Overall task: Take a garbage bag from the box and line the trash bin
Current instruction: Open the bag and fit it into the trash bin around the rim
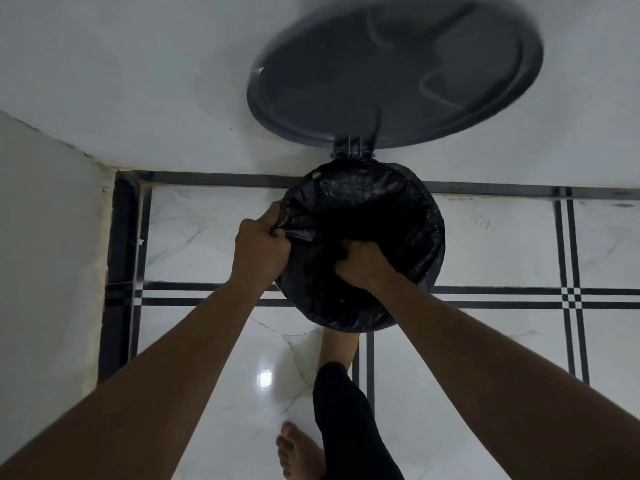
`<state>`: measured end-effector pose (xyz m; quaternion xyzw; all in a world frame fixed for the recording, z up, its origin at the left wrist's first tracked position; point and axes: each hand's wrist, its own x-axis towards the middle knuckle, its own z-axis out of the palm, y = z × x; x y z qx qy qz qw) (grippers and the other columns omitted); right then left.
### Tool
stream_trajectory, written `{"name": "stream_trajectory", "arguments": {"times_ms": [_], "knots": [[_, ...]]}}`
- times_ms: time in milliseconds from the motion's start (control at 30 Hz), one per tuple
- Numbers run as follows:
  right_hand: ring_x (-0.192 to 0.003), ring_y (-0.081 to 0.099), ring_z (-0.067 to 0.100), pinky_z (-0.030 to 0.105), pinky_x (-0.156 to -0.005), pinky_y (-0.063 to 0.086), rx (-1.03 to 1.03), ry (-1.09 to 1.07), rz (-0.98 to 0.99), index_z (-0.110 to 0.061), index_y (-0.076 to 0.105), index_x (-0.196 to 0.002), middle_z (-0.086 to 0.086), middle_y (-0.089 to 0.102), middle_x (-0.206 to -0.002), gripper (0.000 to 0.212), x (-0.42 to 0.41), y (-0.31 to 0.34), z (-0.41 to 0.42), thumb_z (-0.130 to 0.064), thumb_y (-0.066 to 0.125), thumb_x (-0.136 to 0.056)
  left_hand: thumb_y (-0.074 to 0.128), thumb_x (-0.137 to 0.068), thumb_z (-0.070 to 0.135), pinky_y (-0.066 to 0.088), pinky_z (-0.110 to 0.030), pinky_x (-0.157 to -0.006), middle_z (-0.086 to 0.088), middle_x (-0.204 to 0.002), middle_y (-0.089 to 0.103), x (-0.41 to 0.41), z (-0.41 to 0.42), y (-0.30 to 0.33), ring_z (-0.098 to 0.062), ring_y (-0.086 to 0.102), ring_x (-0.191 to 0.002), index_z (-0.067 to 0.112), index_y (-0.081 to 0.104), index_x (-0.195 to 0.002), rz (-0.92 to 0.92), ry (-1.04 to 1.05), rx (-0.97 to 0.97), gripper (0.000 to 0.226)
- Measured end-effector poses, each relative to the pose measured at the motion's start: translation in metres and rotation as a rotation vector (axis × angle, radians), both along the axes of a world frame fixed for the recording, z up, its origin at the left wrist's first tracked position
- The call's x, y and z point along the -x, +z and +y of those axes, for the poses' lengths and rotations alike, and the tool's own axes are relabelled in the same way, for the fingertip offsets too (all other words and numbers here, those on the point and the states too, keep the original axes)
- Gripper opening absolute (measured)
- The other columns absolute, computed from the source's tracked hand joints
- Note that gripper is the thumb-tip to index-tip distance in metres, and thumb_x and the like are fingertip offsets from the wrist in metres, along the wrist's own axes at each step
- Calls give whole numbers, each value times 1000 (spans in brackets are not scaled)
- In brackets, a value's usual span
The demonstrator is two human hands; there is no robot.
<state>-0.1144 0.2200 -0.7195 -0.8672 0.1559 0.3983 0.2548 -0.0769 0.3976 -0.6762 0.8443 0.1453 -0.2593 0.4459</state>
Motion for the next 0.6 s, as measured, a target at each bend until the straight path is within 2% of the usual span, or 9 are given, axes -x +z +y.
{"name": "stream_trajectory", "arguments": {"times_ms": [67,133,200,233,300,400,500,533,600], "knots": [[-126,59,39,40,-108,49,6,-19,16,-10,62,-137,23,64,-134,44,-1,1,-3,-23,56,-95,44,-91,-1,42,-8,-55,-27,-101,68,-1,3,-1,-34,65,-82,37,63,-138,-5,-7,18,64],[-129,57,39,39,-110,47,34,-19,33,-9,60,-139,24,61,-138,45,-2,-10,-3,-20,54,-96,47,-91,3,43,-6,-57,-22,-104,71,-1,3,3,-28,65,-82,40,66,-135,26,-19,53,60],[-130,56,39,39,-111,45,43,29,67,-6,60,-138,24,61,-138,43,-3,-22,-5,-18,50,-97,54,-88,14,54,-16,-78,-7,-106,76,-1,3,4,-22,70,-95,46,68,-126,68,32,117,52],[-131,55,39,39,-111,44,46,69,51,-6,59,-139,24,60,-140,43,-4,-20,-5,-19,49,-99,57,-84,19,58,-27,-90,1,-105,78,-1,4,5,-20,71,-99,49,70,-122,96,86,163,50],[-136,51,38,38,-114,41,68,128,85,-5,55,-144,23,55,-146,45,-9,-28,-7,-19,45,-103,63,-86,22,57,-44,-101,10,-100,78,-1,6,6,-15,71,-96,47,72,-122,141,232,260,45],[-138,50,38,39,-115,40,82,183,122,-4,54,-145,22,53,-149,45,-15,-40,-7,-21,43,-105,66,-94,21,56,-46,-103,12,-95,77,5,14,0,-10,71,-95,36,66,-135,136,358,300,44],[-134,53,37,40,-113,43,83,188,148,-5,55,-144,21,55,-148,46,-23,-56,-4,-25,44,-104,65,-95,22,57,-51,-100,13,-95,77,19,22,-7,-16,72,-97,33,69,-124,44,343,260,31],[-136,52,37,39,-114,43,94,189,168,-5,51,-147,21,52,-151,47,-24,-59,-3,-25,43,-104,66,-95,22,58,-52,-98,12,-99,77,24,23,-9,-19,73,-98,33,71,-117,15,325,244,25],[-144,44,38,39,-118,37,103,168,207,-2,29,-159,23,40,-159,60,-25,-66,0,-24,45,-105,66,-97,20,60,-51,-95,10,-103,77,33,25,-17,-19,73,-98,31,74,-109,-26,301,221,18]]}}
